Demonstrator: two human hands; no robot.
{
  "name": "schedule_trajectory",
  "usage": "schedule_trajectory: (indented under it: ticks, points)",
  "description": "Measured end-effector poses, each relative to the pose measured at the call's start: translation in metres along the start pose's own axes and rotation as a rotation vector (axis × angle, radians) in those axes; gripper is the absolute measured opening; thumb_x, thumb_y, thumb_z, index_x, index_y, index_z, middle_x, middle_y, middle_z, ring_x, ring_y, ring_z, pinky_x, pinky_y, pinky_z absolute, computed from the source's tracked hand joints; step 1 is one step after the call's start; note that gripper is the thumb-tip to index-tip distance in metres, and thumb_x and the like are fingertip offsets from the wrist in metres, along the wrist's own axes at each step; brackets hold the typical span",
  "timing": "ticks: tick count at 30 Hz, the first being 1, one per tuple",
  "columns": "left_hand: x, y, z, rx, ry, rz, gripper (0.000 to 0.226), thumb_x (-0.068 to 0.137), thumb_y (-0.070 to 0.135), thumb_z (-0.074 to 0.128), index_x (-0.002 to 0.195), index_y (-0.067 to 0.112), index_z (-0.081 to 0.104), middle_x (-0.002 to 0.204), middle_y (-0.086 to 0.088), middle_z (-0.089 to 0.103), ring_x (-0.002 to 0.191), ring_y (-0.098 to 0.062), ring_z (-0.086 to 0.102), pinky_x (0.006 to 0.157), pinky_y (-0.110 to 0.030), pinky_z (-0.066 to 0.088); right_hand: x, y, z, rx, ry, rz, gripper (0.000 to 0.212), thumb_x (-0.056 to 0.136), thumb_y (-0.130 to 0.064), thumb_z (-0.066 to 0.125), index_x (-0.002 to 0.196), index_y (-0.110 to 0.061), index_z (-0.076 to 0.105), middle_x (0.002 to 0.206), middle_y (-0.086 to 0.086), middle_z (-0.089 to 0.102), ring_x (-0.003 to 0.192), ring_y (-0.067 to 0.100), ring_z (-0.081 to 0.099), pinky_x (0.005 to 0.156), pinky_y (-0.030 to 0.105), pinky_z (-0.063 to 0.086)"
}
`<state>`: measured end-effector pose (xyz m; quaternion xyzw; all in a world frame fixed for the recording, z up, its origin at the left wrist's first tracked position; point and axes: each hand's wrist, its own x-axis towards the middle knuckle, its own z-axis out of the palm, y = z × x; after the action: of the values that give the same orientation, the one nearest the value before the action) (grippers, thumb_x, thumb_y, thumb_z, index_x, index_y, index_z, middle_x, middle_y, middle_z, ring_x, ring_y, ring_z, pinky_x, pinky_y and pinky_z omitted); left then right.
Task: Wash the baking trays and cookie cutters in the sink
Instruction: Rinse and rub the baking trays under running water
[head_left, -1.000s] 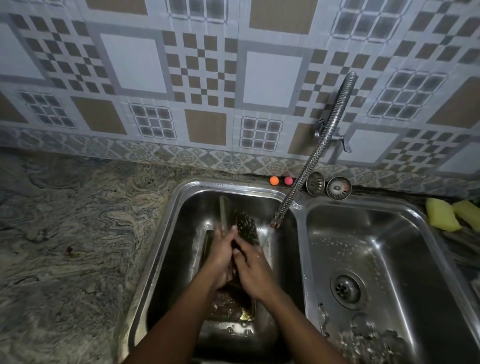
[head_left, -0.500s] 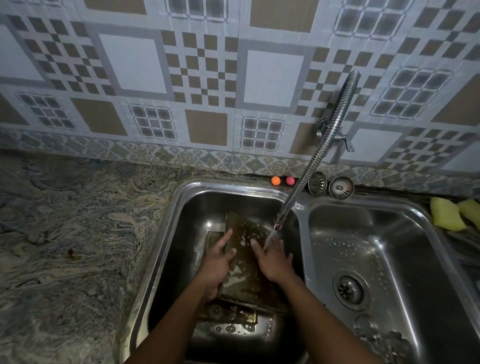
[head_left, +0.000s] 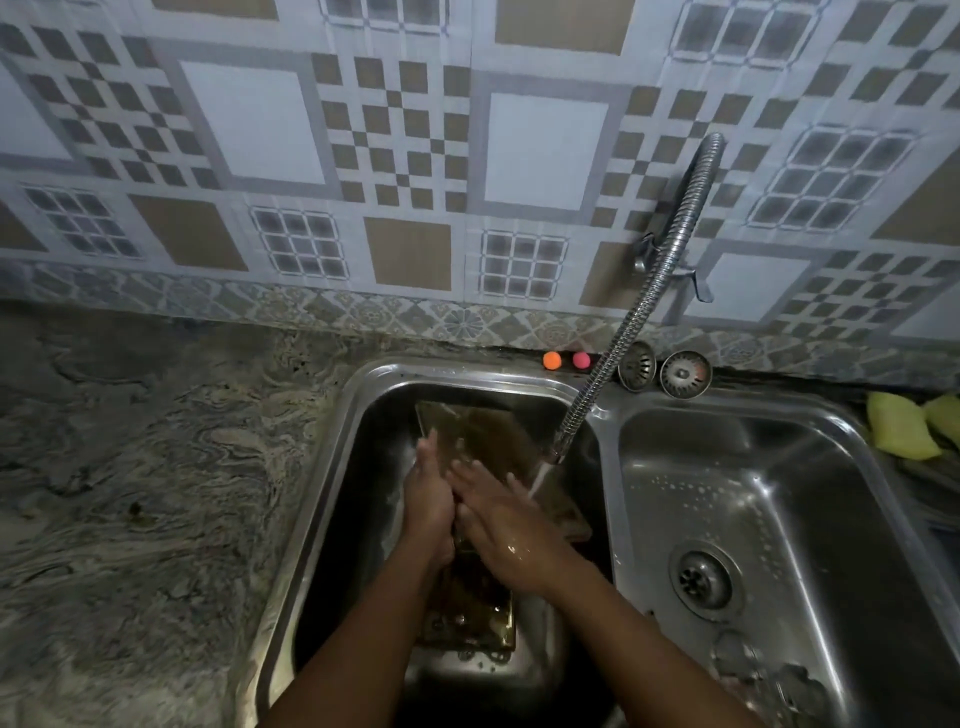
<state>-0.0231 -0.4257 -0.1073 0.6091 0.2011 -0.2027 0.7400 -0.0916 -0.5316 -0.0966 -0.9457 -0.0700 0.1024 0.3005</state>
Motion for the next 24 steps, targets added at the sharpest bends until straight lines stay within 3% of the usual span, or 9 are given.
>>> schedule_trajectory:
  ticks: [4,8,11,14,15,17,20,22,24]
  points:
    - [0.001,-0.017,0.001,0.032,0.063,0.012,0.038,0.098,0.057,0.043,0.132,0.046,0.055,0.137,-0.001,0.06,0.119,-0.025,0.061,0.098,-0.052,0.052,-0.025,0.057,0.003,0.135,0.012,0.272,0.054,0.102,-0.054,0.023,0.153,-0.039,0.018,0.163,-0.012,0.015,0.151,0.011,0.004,0.122,0.049,0.006]
    - [-0.011,-0.029,0.015,0.031,0.097,0.013,0.04,0.101,0.055,0.036,0.136,0.045,0.051,0.137,0.002,0.058,0.121,-0.025,0.058,0.101,-0.054,0.049,-0.006,0.075,0.008,0.155,-0.039,0.507,0.049,0.104,-0.045,0.027,0.148,-0.024,0.033,0.157,0.003,0.031,0.149,0.026,0.019,0.12,0.053,0.013]
    - [-0.008,-0.033,0.022,0.009,0.13,0.027,0.055,0.088,0.072,0.037,0.127,0.04,0.061,0.126,-0.002,0.067,0.114,-0.023,0.063,0.102,-0.051,0.049,0.004,0.039,0.012,0.27,0.016,0.342,0.047,0.103,-0.044,0.032,0.145,-0.024,0.04,0.15,0.0,0.043,0.143,0.021,0.034,0.118,0.04,0.028]
    - [-0.008,-0.022,0.022,-0.06,0.191,-0.017,0.05,0.096,0.06,0.042,0.123,0.024,0.064,0.118,-0.006,0.07,0.104,-0.023,0.068,0.094,-0.042,0.054,-0.004,0.017,0.011,0.208,0.015,0.066,0.047,0.106,-0.035,0.031,0.151,-0.024,0.035,0.154,-0.012,0.033,0.144,0.002,0.019,0.114,0.014,0.009]
    - [-0.008,-0.019,0.022,-0.065,0.201,-0.003,0.042,0.101,0.047,0.044,0.13,0.022,0.061,0.124,-0.004,0.066,0.107,-0.021,0.065,0.091,-0.037,0.053,-0.006,0.022,0.01,0.211,0.021,0.062,0.047,0.105,-0.037,0.032,0.151,-0.025,0.036,0.155,-0.011,0.034,0.144,0.003,0.021,0.115,0.014,0.008]
    - [-0.008,-0.018,0.021,-0.049,0.21,-0.006,0.039,0.104,0.026,0.048,0.143,0.027,0.05,0.134,-0.002,0.059,0.11,-0.02,0.061,0.088,-0.033,0.052,-0.012,0.038,0.005,0.273,0.012,0.192,0.049,0.103,-0.045,0.034,0.148,-0.028,0.039,0.155,-0.006,0.037,0.144,0.009,0.029,0.12,0.029,0.021]
    - [-0.012,-0.023,0.02,-0.058,0.16,-0.077,0.047,0.104,0.015,0.047,0.146,0.036,0.044,0.133,-0.006,0.059,0.106,-0.023,0.063,0.091,-0.048,0.056,-0.005,0.057,-0.005,0.384,-0.081,0.486,0.039,0.101,-0.047,0.04,0.134,-0.029,0.052,0.139,0.002,0.056,0.123,0.019,0.054,0.107,0.043,0.041]
    - [-0.013,-0.026,0.022,-0.054,0.141,-0.098,0.048,0.104,0.015,0.044,0.147,0.035,0.042,0.133,-0.007,0.057,0.107,-0.023,0.061,0.095,-0.052,0.054,0.009,0.051,-0.007,0.271,-0.087,0.547,0.039,0.101,-0.045,0.037,0.131,-0.026,0.054,0.139,0.007,0.055,0.123,0.025,0.053,0.107,0.045,0.039]
    - [-0.014,-0.026,0.025,-0.079,0.107,-0.094,0.046,0.105,0.015,0.043,0.147,0.033,0.042,0.137,-0.008,0.057,0.113,-0.024,0.061,0.094,-0.045,0.055,0.018,0.033,-0.001,0.197,-0.037,0.402,0.043,0.102,-0.039,0.034,0.143,-0.027,0.045,0.152,0.005,0.042,0.139,0.024,0.039,0.116,0.044,0.029]
